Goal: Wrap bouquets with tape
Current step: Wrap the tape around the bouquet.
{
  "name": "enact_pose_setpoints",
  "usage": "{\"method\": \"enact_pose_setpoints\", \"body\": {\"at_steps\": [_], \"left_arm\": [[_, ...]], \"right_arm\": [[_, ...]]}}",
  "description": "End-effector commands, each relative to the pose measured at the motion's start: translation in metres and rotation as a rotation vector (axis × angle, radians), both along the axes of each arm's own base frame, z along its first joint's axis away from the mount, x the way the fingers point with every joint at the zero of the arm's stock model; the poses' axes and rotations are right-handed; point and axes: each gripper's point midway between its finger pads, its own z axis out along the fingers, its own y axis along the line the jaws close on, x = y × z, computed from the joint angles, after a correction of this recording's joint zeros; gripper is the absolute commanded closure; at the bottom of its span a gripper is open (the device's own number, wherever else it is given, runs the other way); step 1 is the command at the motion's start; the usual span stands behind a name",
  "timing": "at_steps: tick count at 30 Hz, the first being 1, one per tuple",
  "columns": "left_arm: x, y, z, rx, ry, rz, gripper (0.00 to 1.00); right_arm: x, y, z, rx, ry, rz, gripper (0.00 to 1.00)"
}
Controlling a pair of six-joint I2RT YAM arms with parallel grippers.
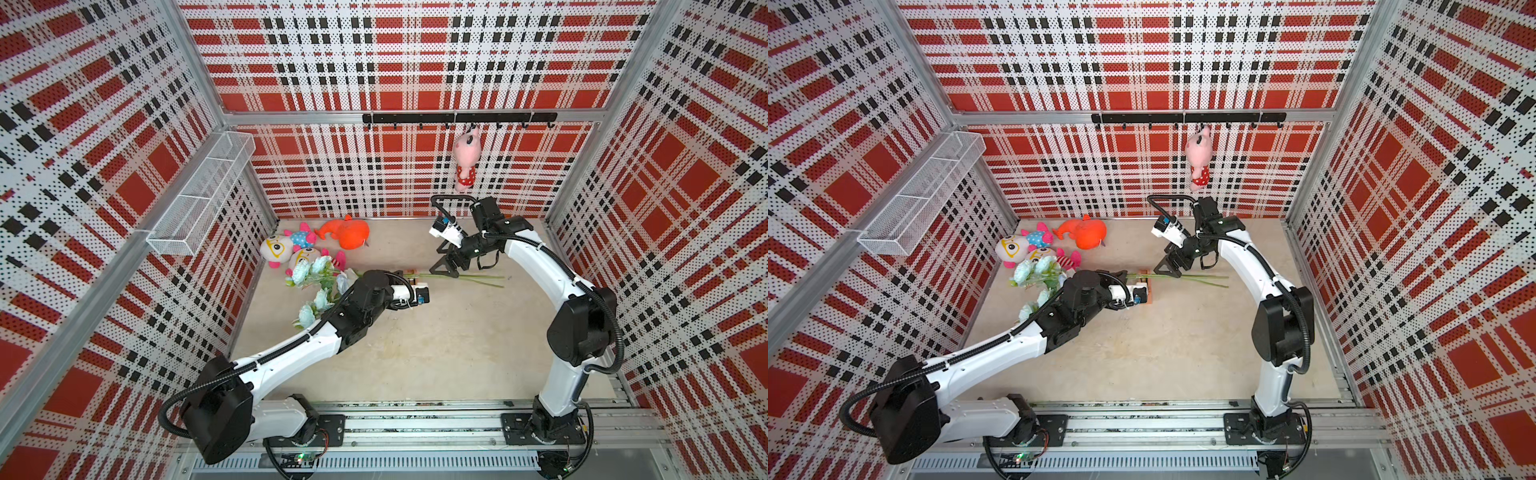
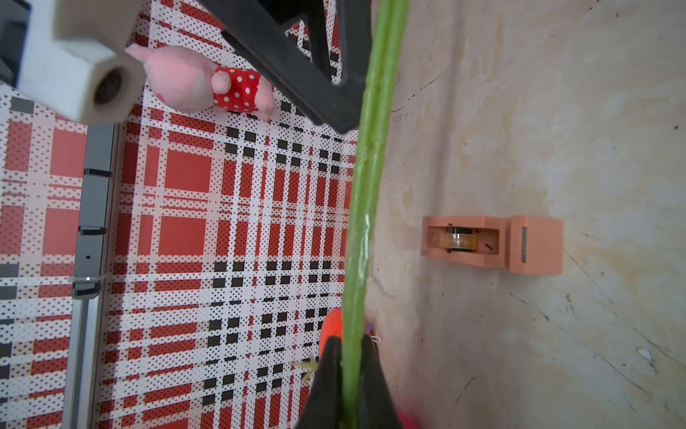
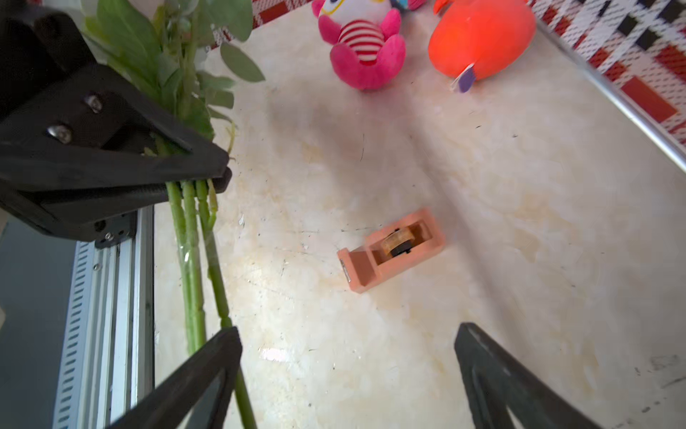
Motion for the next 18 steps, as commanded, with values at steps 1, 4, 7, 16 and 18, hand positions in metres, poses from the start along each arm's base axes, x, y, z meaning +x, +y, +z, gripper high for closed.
{"method": "enact_pose_setpoints", "body": {"at_steps": [1,4,7,16,18], "left_arm": [[0.004,-0.009,0.033,-0.081,-0.087,-0.010,1.00],[0.003,-0.012,0.033,-0.080,-0.086,-0.016,1.00],[0.002,-0.011,0.025,-0.047,-0.081,-0.003,1.00],[0.005,-0.008,0.020,-0.046,-0.048,-0.015,1.00],[0.006,-0.006,0.018,-0.041,-0.048,-0.007,1.00]], "right_arm": [[-0.015,0.008,-0.012,-0.005,0.063,0.088,0.14],[-0.010,0.013,-0.019,-0.016,0.087,0.109,0.33],[-0.009,0.013,-0.022,-0.018,0.109,0.123,0.25],[0.001,-0.013,0.011,-0.024,0.001,0.023,0.11],[0.003,-0.023,0.018,-0.030,-0.032,-0.006,0.09]]}}
